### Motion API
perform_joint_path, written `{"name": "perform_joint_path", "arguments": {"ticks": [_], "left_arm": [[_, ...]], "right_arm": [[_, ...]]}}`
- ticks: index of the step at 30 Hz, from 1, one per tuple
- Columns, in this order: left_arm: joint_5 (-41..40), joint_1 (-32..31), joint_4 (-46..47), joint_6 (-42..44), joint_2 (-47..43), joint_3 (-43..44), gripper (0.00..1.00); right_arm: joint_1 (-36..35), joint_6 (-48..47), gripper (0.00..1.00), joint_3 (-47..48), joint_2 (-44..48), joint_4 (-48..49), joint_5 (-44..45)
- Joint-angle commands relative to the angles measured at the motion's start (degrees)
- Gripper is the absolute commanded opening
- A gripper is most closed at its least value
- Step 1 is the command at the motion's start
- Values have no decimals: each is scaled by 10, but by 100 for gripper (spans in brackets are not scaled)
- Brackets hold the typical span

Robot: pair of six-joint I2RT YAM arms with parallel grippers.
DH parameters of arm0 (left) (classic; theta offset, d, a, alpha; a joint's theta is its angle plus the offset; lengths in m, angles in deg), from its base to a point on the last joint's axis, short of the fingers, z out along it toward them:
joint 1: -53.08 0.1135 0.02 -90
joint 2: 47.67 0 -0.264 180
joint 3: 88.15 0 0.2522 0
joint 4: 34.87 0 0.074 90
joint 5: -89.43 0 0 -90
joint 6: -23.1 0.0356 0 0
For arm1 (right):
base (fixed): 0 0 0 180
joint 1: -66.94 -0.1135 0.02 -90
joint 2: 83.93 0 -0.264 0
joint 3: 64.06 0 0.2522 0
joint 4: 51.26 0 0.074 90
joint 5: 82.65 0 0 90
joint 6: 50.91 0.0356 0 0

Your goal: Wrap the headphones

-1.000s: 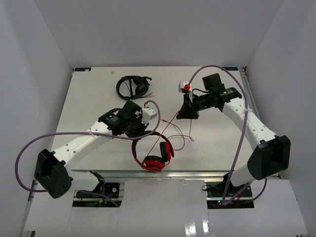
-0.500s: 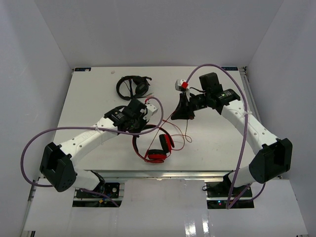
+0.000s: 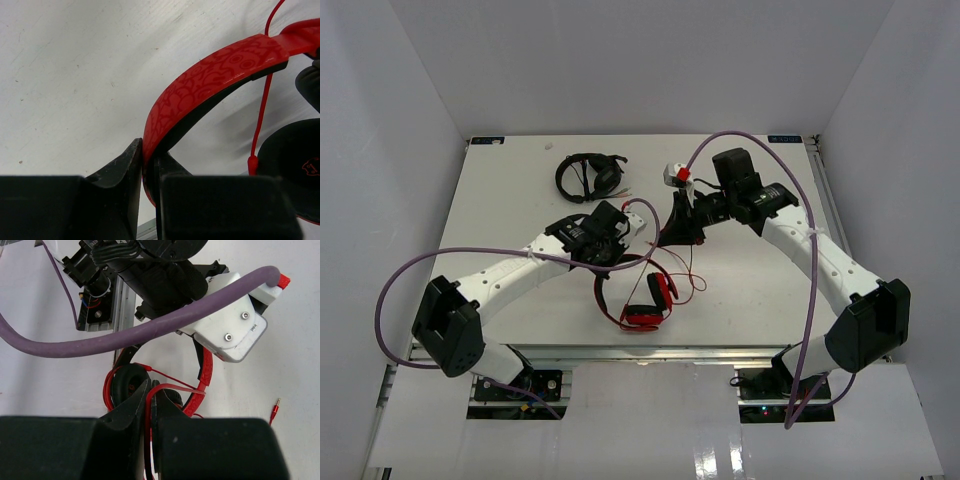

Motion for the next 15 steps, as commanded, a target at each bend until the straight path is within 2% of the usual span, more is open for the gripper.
{"name": "perform_joint_path", "arguments": {"ticks": [1,9,15], "left_arm": [[-1,-4,-7,-24,3,28,0],[37,-4,5,-35,3,35,0],[39,-4,6,-41,7,36,0]], "right_arm": [[-10,16,8,16,13,41,-23],[-14,17,8,5,14,52,1],[-14,28,8,2,15,59,-16]]}}
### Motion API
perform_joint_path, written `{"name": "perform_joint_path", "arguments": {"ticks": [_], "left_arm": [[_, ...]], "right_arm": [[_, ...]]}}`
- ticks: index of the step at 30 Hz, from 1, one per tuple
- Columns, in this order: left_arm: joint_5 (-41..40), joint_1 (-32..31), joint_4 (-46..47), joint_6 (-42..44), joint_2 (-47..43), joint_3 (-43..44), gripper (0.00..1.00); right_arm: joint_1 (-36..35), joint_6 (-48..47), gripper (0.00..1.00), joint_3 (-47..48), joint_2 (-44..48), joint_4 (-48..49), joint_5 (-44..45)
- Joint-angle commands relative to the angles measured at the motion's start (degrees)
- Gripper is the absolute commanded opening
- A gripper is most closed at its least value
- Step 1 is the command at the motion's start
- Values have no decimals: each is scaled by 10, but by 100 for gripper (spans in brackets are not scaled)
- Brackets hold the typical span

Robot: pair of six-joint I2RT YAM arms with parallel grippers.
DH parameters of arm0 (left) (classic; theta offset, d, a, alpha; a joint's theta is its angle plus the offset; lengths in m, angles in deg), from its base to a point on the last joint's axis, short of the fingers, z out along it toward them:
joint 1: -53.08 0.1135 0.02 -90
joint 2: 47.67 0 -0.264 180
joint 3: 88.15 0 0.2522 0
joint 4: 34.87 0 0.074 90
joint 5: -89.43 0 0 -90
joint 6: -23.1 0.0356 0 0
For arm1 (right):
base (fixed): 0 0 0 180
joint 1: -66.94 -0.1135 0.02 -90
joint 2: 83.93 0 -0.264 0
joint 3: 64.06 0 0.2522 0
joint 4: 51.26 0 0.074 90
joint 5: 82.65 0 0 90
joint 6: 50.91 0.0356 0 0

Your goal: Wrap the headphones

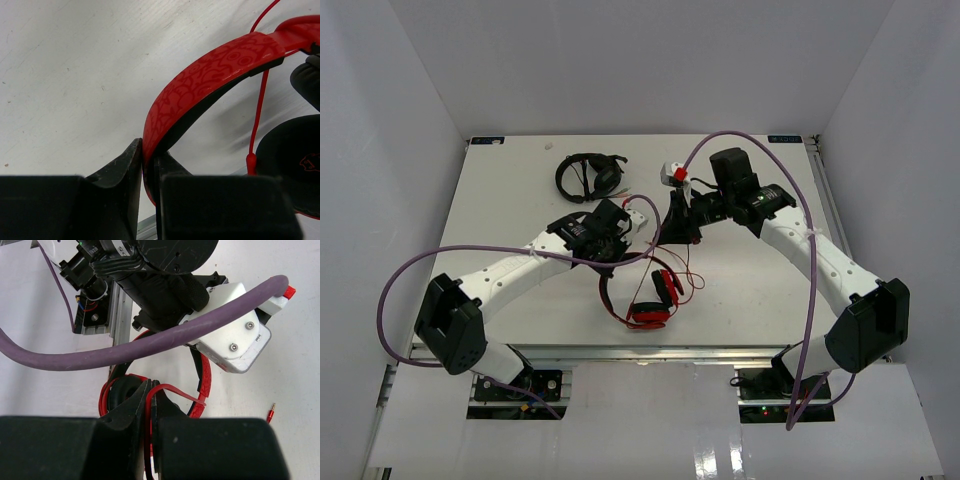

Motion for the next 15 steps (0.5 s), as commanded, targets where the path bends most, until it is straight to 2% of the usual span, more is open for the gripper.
{"name": "perform_joint_path", "arguments": {"ticks": [1,6,15], "left_arm": [[17,-1,4,-21,2,28,0],[-6,-1,-15,-58,41,71,0],[-113,-1,-49,-125,86,174,0]], "right_arm": [[-6,18,8,3,16,34,-28],[-15,31,8,-5,17,44,-39],[-29,39,8,-38,34,54,-37]]}}
